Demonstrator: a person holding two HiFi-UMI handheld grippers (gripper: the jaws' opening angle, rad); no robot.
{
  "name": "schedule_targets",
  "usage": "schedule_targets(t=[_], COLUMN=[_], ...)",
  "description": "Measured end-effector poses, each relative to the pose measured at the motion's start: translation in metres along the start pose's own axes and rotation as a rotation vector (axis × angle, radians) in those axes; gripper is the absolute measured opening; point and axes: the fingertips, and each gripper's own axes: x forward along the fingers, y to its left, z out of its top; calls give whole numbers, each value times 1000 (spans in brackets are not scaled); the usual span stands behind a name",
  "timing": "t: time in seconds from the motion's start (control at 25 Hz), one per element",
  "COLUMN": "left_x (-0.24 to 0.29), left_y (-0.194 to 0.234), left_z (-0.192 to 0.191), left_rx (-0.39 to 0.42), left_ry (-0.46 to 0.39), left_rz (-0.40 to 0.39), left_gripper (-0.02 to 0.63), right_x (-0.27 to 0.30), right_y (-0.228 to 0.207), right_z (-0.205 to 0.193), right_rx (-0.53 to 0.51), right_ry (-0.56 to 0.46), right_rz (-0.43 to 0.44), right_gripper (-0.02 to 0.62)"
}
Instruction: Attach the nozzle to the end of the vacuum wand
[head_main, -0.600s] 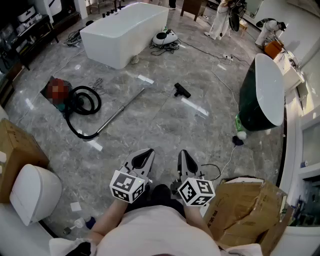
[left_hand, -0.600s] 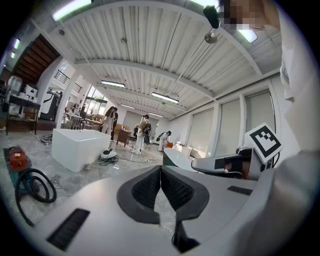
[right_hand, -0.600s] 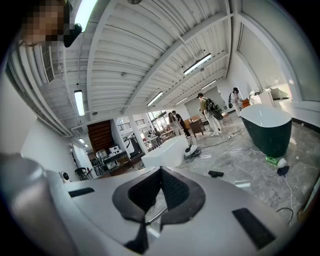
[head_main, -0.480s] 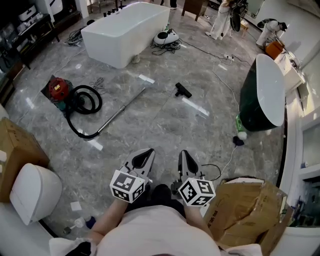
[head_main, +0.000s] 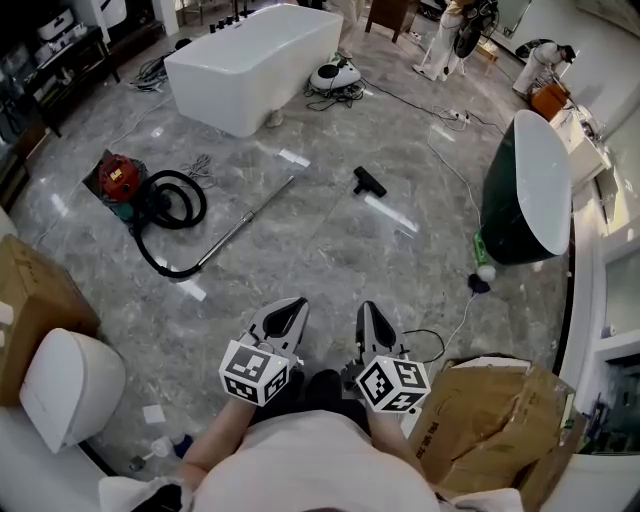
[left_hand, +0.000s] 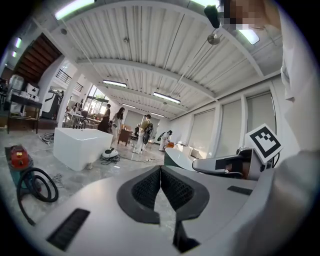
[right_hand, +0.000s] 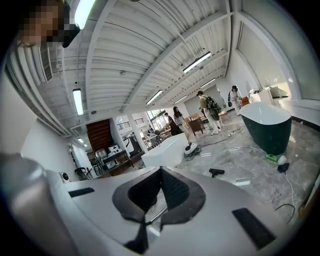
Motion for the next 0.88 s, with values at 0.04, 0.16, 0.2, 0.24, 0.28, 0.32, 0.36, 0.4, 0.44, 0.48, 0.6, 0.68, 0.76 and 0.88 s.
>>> schedule_targets(t=[0.04,0.16,0.2,0.24,0.28,0.32,0.36,0.4,0.44,0.48,0.6,0.68,0.76,0.88], left_x=[-1,-5,-6,-8,-9,-10,-11,-12,-12,-13,-17,-19,-20,-20], left_y=[3,11,14,17,21,23,26,27,29,31,38,41,44,49], left_z=[0,-2,-3,-4,-5,-6,-6,-6,-7,-7,-9,-9,-9,-10], left_rx=[1,1,1,1,1,1,2,2,3,1,-11,-15,-15,-21], left_ry=[0,2,3,3,4,5,6,7,8,9,14,16,13,9], left_rz=[-2,-6,-7,-8,-8,-9,-11,-14,-16,-16,-12,-11,-13,-13], left_gripper=[9,9,9,9,9,9,9,9,9,9,9,9,10,9], right_x=[2,5,7,8,9,10,11,12,13,14,18,20,23,26], right_y=[1,6,8,10,11,11,11,10,10,10,15,19,21,21], right_z=[-1,-3,-5,-8,-11,-14,-16,-18,-19,-21,-23,-22,-21,-22], right_rx=[6,34,39,42,44,46,50,54,58,61,58,52,50,49], right_ry=[-4,-26,-30,-30,-28,-25,-23,-22,-21,-19,-12,-13,-20,-24], right_rz=[-1,6,7,4,-2,-10,-18,-25,-31,-34,-32,-29,-29,-38], right_gripper=[15,15,15,15,15,15,15,15,15,15,15,15,15,15])
